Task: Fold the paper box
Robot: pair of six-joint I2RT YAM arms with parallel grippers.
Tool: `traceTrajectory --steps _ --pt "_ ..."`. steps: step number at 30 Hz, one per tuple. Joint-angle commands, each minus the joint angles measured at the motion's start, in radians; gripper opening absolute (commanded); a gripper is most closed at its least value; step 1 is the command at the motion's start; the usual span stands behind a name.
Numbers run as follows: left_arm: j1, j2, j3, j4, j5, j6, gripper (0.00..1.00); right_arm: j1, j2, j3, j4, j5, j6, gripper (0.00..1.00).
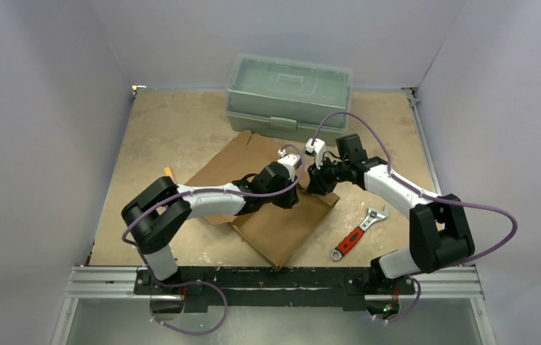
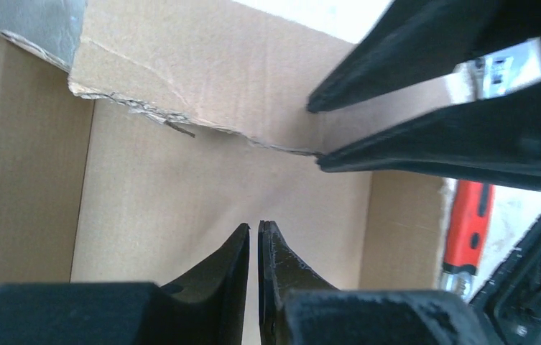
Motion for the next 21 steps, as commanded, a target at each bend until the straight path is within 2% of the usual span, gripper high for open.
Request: traceTrajectory --steps 1,5,9,13,21 --pt "0.004 -0.127 -0.019 -0.02 0.032 -0.02 0.1 0.006 -0.022 0.021 0.002 0.022 -0.001 0.32" --pt "0.007 -0.214 -0.017 -0.086 -0.04 0.006 0.13 0.005 -0.024 0.023 0.002 0.024 0.0 0.32" --pt "0.038 -0.268 -0.023 -0.092 -0.077 -0.026 0.26 0.006 -0.022 0.022 0.002 0.022 0.001 0.32" --pt "0.083 -0.27 -0.053 -0.006 -0.065 -0.148 0.37 0.006 -0.019 0.021 0.003 0.02 0.002 0.33" --pt "0.116 -0.167 -0.023 0.083 -0.069 -0.366 0.42 0.005 -0.017 0.021 0.003 0.017 0.001 0.32"
